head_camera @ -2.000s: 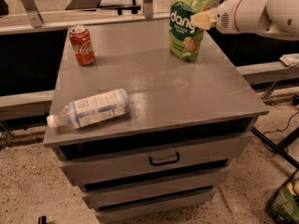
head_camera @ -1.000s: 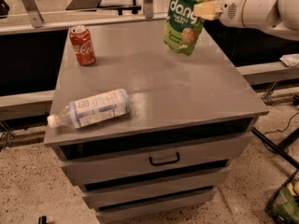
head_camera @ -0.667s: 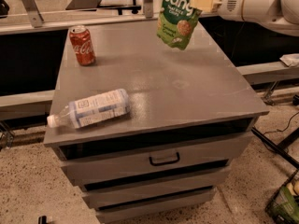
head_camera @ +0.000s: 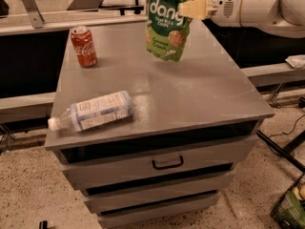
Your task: Move green rice chip bag near blue plastic bottle
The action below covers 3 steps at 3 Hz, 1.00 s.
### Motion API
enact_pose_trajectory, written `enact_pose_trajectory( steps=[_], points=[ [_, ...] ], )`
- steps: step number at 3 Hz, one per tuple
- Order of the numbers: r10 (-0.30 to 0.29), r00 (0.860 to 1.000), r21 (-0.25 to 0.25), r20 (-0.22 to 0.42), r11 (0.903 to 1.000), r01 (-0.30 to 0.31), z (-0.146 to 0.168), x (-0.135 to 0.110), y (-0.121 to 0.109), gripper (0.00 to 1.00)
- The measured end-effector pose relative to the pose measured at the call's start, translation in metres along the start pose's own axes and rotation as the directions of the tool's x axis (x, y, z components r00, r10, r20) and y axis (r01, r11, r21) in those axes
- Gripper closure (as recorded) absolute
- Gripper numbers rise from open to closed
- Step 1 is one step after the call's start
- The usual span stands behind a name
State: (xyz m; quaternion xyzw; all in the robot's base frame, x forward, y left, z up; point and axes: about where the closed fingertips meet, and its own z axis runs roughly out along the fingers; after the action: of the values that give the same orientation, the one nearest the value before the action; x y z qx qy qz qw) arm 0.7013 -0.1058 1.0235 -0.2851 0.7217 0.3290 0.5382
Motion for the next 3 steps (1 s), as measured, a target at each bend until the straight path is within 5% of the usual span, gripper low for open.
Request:
enact_pose_trajectory(
  steps=[2, 3],
  points=[
    [-0.051, 0.999, -0.161, -0.005, 0.9858, 0.049, 0.000, 0.020, 0.058, 1.00],
    [-0.093, 0.995, -0.236, -0.035, 0.9683, 0.082, 0.003, 0.037, 0.085, 1.00]
  ],
)
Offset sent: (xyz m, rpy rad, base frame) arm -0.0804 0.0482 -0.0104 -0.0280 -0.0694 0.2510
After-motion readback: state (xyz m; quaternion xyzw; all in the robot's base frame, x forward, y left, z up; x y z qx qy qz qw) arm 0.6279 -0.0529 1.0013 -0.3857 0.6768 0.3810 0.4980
